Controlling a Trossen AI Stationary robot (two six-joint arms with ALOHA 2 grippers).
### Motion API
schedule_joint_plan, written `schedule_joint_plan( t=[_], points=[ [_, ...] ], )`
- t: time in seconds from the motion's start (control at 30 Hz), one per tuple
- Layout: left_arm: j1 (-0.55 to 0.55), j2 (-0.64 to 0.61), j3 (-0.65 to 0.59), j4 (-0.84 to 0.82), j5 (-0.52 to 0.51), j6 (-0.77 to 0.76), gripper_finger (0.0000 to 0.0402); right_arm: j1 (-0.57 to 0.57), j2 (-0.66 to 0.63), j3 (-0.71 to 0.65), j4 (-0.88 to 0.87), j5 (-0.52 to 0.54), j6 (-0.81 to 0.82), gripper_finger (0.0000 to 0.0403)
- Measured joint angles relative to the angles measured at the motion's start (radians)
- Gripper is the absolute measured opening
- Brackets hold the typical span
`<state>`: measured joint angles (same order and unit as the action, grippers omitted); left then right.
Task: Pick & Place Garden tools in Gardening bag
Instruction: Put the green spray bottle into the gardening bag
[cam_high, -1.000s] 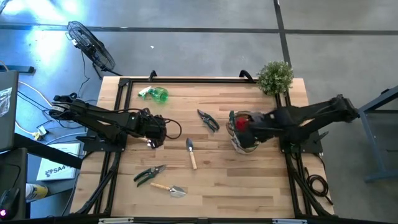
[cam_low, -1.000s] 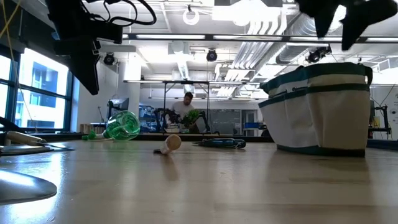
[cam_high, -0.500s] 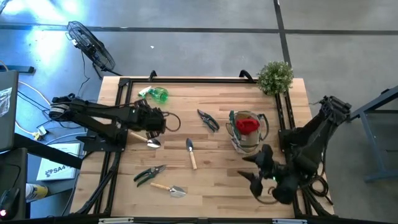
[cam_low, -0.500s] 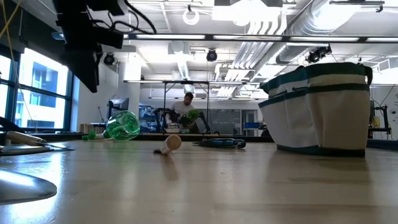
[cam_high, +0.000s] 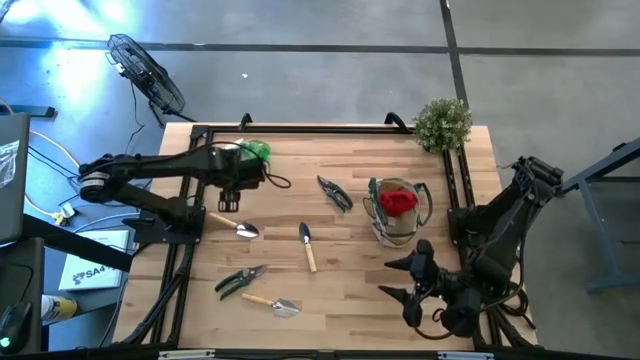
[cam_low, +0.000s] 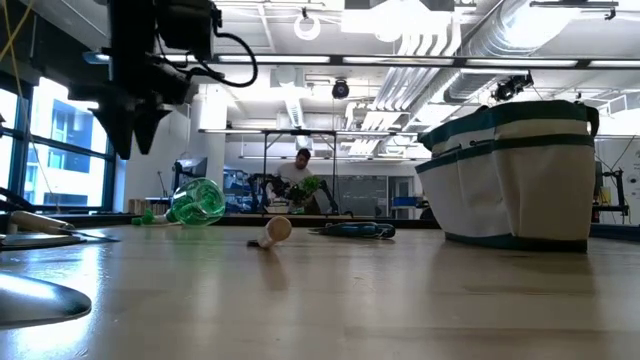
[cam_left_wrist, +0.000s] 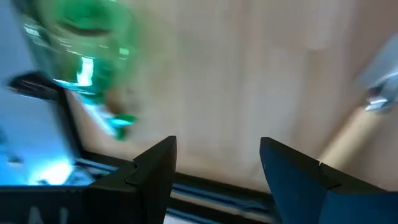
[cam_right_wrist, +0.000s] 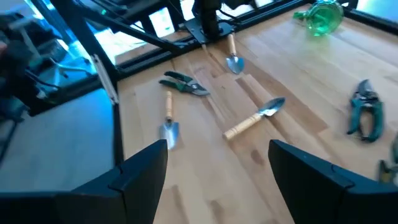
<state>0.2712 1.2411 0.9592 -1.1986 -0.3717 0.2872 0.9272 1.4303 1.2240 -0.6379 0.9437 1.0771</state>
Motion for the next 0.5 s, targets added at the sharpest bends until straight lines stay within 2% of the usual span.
schedule_joint_plan(
  t=[0.07,0.27,0.5],
  points=[
    [0.03,0.0,0.0,0.022,-0.03,0.084,0.0222,0.0,0.005,0.0,0.038,-0.002,0.002,0.027],
    [0.187,0.0,0.0,0.096,0.007,0.289,0.0222,0.0,0.054,0.0,0.194,-0.008,-0.001,0.027],
    [0.436,0.0,0.0,0.193,0.114,0.511,0.0222,0.0,0.127,0.0,0.353,-0.039,-0.001,0.027]
  ],
)
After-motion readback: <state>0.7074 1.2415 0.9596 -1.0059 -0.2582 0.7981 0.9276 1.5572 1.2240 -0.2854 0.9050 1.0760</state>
